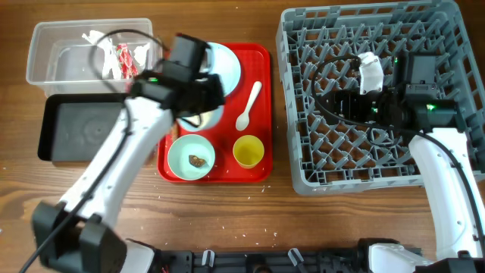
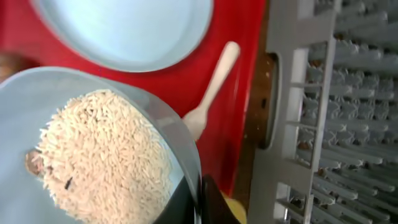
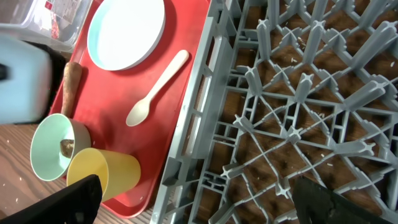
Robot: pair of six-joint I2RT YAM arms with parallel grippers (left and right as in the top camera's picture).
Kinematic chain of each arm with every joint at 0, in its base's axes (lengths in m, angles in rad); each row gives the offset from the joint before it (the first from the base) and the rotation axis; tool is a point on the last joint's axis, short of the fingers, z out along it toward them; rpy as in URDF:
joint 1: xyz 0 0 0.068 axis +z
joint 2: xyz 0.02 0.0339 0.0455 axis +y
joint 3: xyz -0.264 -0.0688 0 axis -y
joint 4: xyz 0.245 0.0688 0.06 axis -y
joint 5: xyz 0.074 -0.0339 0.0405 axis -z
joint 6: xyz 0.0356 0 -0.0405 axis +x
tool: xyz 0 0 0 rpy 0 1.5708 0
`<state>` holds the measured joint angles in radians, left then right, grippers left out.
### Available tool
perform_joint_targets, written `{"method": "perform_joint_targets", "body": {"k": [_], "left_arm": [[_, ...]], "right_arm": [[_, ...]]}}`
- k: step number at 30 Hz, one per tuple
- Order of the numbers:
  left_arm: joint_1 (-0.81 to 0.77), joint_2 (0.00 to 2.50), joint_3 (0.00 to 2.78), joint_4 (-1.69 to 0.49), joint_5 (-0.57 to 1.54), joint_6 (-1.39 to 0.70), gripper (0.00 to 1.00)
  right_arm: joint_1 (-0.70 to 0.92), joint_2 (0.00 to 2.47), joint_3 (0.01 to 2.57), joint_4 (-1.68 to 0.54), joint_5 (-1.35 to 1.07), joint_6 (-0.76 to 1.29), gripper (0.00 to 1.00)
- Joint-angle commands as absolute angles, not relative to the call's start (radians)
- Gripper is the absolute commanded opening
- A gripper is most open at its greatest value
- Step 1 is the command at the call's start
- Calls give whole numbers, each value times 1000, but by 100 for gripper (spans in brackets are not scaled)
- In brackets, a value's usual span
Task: Sort waste into correct bins and load items into the dishwasher rack
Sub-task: 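Carry the rice bowl over the black tray and tip rice out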
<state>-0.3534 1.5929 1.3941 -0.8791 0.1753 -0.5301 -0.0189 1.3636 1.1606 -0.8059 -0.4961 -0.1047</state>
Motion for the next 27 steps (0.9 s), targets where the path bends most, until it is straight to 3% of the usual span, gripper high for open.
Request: {"method": "perform_joint_targets", "body": {"k": [1,10,18,27], "left_arm": [[-244,1537,1414,-992,190,-528,4],[-51,1537,1414,-1135,258,-352,4],[255,1538,1398,-1139,434,-160,4],[529,1541,1202,-922,574,-133,4]], "right_arm": [[-19,1365,1172,-801,-493,-93,100],[-19,1365,1172,-801,-493,-76,100],[-19,1365,1172,-802,-493,-76,100],[-19,1365,1172,-810,-493,-75,100]]}}
